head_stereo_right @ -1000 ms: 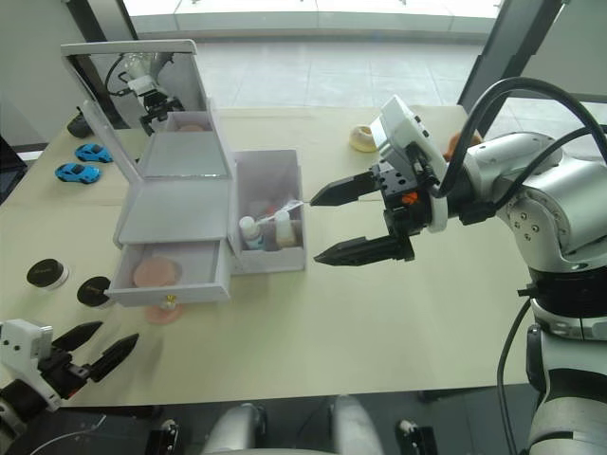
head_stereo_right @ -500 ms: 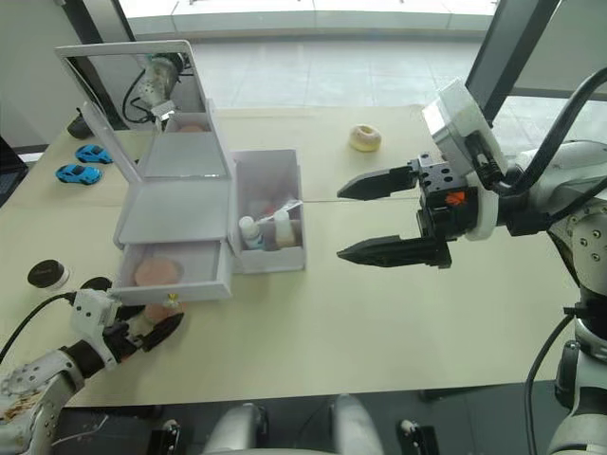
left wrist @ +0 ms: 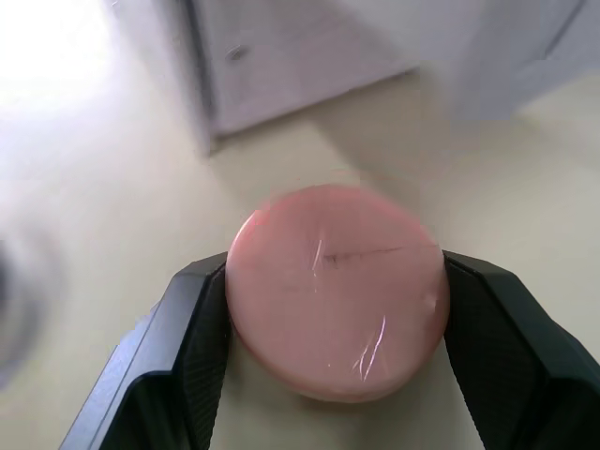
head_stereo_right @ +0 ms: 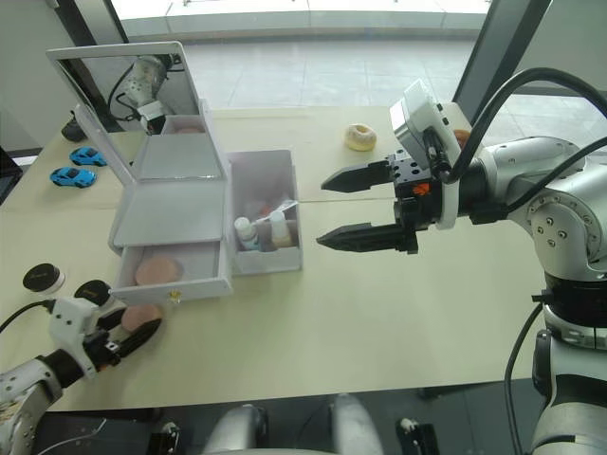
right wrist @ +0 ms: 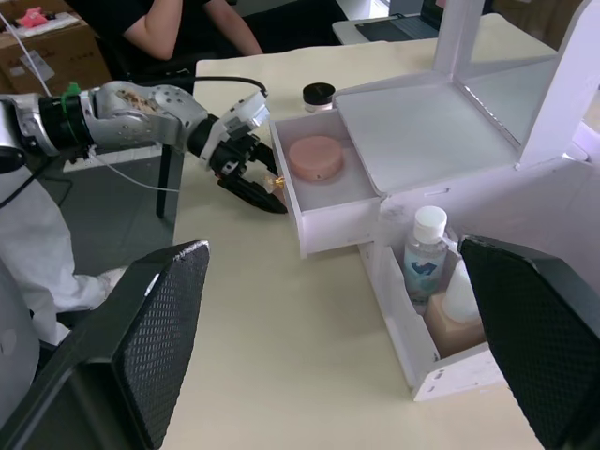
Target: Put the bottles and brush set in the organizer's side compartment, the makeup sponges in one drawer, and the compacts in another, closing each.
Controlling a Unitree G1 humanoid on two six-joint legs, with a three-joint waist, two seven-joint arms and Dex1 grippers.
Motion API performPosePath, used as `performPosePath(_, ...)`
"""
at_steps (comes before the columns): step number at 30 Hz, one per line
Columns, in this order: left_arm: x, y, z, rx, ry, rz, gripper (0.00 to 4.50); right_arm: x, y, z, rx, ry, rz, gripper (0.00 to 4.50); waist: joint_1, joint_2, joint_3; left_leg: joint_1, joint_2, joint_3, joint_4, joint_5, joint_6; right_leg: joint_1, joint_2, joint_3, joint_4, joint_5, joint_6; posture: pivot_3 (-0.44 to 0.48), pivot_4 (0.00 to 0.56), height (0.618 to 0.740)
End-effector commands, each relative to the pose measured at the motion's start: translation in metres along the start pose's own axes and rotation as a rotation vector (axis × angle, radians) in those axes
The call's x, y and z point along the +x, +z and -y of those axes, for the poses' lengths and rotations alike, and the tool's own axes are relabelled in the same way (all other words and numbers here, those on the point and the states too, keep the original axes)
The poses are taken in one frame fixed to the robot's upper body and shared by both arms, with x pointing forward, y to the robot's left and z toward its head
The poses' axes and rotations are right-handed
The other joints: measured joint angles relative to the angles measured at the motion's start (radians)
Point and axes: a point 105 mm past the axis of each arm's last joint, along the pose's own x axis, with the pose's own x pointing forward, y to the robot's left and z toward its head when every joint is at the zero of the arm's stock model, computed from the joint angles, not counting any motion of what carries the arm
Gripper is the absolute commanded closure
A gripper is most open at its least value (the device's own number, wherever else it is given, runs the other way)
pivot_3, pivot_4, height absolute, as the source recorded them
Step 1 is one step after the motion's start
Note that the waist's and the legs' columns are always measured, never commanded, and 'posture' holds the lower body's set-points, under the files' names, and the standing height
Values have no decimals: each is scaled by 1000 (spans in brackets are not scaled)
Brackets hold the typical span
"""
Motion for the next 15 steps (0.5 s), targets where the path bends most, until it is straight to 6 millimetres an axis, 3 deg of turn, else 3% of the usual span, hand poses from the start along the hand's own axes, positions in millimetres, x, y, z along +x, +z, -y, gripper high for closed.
performPosePath(1,-20,33,-14,26,3,94,1552,2,6,-2,-47,20,19,0,6,0,1,0,0,0,0,0,0,0,0,0,0,-1,-1,0,150,740)
performPosePath(3,-28,51,-14,37,-35,138,1552,2,5,-1,-50,23,20,0,9,-1,1,0,0,0,0,0,0,0,0,-1,0,-3,-5,0,150,740)
performPosePath(8,-40,122,-14,90,-156,294,1552,3,5,-2,-61,30,21,0,17,-2,3,-1,0,0,1,0,0,-3,-3,-3,-2,-3,-5,0,150,740)
performPosePath(11,-29,158,3,97,-285,334,1552,4,6,-1,-65,25,28,0,14,-2,3,-1,-1,-1,1,0,0,1,-2,-3,-2,-2,-4,0,150,740)
performPosePath(15,-5,177,38,185,-453,284,1552,5,6,-1,-66,5,35,0,10,0,4,-1,-2,0,1,0,0,1,-1,-2,-1,1,3,0,150,740)
